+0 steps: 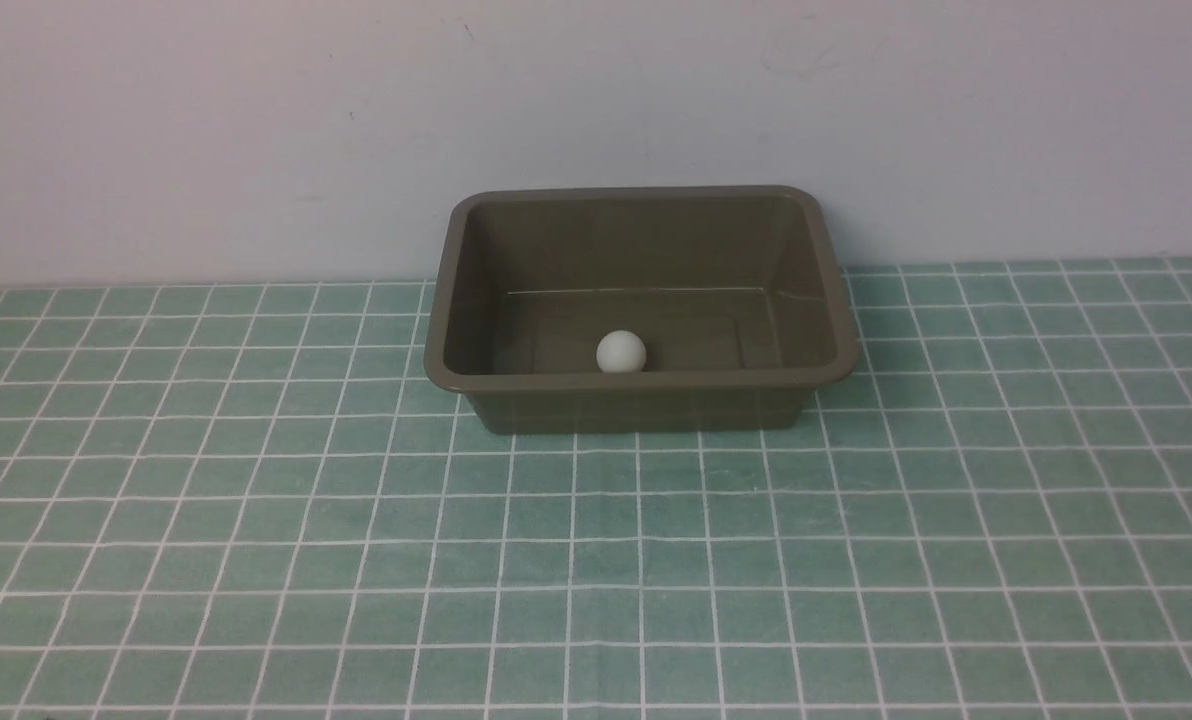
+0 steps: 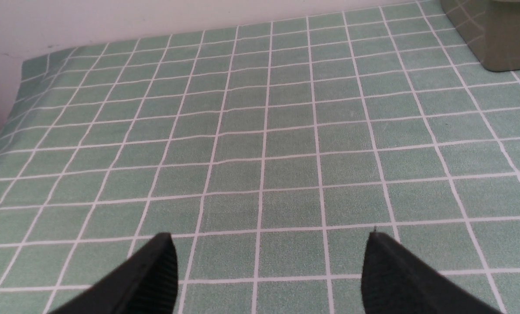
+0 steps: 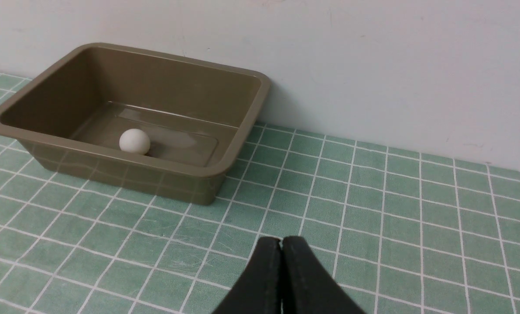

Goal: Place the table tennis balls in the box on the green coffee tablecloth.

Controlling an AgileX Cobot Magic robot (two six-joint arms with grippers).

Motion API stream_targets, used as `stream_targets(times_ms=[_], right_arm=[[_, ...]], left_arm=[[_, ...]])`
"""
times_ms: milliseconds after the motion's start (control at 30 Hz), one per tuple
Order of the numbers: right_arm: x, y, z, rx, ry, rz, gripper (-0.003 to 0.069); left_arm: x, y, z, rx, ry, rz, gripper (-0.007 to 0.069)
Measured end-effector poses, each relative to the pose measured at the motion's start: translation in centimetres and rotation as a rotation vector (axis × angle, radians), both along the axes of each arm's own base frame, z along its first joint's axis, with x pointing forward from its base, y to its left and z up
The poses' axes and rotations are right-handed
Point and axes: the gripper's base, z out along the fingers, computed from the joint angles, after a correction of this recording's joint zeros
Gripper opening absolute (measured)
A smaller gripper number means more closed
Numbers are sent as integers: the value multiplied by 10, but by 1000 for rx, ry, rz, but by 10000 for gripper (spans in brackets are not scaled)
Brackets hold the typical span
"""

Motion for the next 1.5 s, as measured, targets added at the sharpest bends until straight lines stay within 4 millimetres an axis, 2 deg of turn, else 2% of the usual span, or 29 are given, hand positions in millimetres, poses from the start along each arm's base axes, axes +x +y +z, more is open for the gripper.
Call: stream_targets(times_ms=[333,500,633,800,1100,1300,1500], right_arm=[[-2,-3,1,0,-10,-26,-16],[-22,-13,-1,0,-37,-109,-16],[-34,-16,-16,-9,-48,-141,-16],[-44,-18,-49,-22,-85,-168,-16],[-40,-19,-109,13,-147,-189,-16],[-36,-18,-156,24,-72,-194,-16],[-36,-18,-158,28,-74,-195,-18]], left_arm=[[0,0,0,0,0,0,510],[0,0,0,0,0,0,510],[0,0,0,0,0,0,510],[0,0,0,0,0,0,510],[0,0,0,0,0,0,510],[0,0,0,0,0,0,510],[0,0,0,0,0,0,510]])
